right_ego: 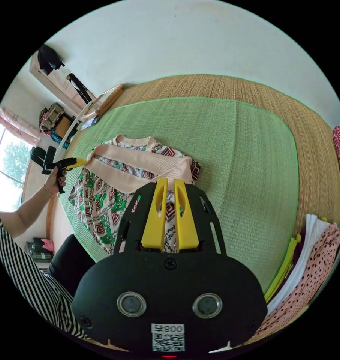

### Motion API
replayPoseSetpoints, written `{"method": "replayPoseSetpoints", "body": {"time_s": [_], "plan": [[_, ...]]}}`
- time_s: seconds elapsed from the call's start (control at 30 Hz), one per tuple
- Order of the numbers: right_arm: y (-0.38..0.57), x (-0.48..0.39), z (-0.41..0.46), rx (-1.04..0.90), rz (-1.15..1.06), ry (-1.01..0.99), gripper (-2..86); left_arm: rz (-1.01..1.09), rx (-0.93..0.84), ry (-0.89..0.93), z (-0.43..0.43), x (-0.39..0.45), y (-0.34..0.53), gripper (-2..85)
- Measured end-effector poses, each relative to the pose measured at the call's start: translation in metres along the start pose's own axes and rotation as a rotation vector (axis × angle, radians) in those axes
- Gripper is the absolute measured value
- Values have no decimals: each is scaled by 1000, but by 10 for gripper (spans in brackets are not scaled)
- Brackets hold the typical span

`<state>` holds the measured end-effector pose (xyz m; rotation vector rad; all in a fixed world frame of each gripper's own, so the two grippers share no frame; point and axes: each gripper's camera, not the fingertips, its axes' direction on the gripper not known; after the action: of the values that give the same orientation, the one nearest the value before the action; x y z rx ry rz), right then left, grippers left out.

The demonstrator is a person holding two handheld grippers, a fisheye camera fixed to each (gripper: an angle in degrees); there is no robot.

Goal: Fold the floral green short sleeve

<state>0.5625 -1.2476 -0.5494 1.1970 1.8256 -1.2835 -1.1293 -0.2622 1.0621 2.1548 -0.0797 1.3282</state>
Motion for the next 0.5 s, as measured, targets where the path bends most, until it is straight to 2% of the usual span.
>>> {"method": "replayPoseSetpoints", "body": {"time_s": [0.07,0.23,0.5], "plan": [[5,-2,5,-23,3,-10,17,29,-52,-90,5,12,2,93],[5,-8,24,-93,-2,-16,3,8,-103,-175,11,25,-5,24],[-8,-14,46,-132,-32,-29,-1,-11,-49,-91,1,39,-16,7]]}}
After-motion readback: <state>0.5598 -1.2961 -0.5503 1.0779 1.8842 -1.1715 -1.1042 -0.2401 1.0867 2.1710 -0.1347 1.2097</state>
